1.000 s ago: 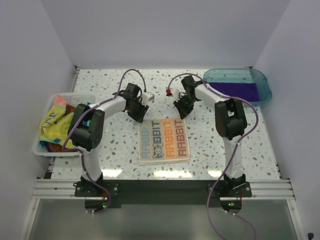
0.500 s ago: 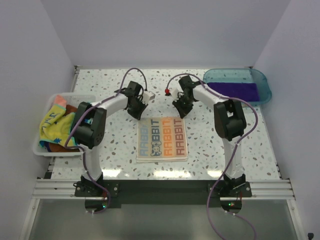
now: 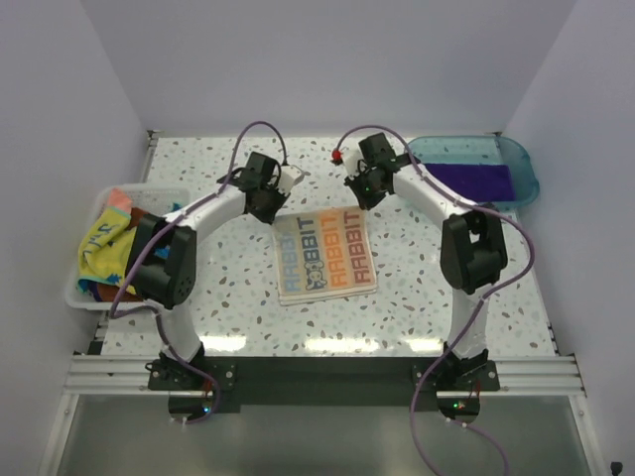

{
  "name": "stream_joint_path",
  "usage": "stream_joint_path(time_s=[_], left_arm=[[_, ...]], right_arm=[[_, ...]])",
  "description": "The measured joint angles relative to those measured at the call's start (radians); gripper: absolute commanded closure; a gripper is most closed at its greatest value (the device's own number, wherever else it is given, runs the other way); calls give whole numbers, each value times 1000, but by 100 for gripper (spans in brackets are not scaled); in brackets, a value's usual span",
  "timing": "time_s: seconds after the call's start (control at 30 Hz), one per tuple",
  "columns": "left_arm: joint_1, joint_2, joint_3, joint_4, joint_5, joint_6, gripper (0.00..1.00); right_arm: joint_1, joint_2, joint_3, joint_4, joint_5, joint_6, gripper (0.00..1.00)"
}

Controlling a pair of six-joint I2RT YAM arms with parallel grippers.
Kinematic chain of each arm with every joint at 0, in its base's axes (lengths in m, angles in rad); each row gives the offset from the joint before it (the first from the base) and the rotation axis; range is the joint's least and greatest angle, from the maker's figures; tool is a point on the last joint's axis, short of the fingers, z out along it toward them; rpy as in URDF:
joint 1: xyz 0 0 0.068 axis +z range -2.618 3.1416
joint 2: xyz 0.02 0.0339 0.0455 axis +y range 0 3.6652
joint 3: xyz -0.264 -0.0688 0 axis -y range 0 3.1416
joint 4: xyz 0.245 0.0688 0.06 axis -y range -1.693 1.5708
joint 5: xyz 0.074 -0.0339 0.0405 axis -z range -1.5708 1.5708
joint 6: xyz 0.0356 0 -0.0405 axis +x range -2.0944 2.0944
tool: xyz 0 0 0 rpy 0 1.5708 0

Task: Fold and stack the towels
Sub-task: Fold the towel

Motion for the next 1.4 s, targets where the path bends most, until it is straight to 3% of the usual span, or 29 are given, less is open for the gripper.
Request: stream_joint_path(time_s=[0.47,0.8,1.13,1.4], left_arm=[[-76,-286,-242,54,-33,-172,100],[-177,-423,-373,31,-45,-390,100],[-184,-440,-463,34,-6,-489,100],[-184,-427,-469,26,6,-505,100]], right_arm=[[85,-225,-235,29,167,161,100],[87,-400,-415,19,162,316,100],[89,-480,-616,30,50,439,100],[89,-545,-645,29,32,472,100]])
